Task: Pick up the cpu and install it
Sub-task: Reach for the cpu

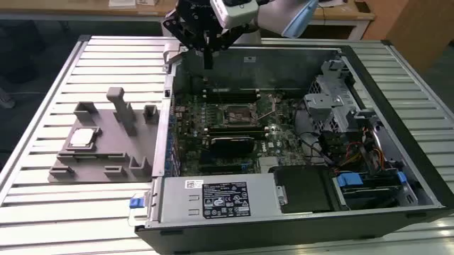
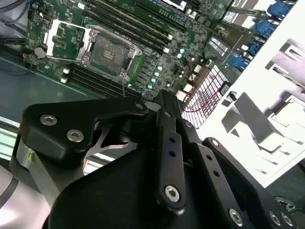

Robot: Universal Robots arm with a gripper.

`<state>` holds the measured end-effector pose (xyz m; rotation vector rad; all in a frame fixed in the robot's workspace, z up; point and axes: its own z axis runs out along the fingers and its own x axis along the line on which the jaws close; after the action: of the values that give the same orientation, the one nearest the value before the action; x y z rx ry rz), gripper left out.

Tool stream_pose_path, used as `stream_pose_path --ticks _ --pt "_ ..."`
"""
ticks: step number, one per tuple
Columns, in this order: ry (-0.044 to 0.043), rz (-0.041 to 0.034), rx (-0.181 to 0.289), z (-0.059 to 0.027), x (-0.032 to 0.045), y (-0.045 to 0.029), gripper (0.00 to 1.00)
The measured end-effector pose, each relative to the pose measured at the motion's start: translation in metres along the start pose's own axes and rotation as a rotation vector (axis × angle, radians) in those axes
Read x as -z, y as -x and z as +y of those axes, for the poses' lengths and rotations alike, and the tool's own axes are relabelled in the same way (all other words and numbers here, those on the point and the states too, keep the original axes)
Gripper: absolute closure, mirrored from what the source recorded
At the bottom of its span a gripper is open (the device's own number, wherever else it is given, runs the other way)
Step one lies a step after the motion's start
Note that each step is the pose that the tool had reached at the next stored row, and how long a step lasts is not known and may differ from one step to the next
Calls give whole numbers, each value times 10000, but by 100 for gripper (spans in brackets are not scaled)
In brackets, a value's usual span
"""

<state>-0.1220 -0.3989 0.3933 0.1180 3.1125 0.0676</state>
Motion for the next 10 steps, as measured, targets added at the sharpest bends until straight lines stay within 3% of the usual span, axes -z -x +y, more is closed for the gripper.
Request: stream_pose_path --ticks 10 --pt "0 0 0 0 0 0 89"
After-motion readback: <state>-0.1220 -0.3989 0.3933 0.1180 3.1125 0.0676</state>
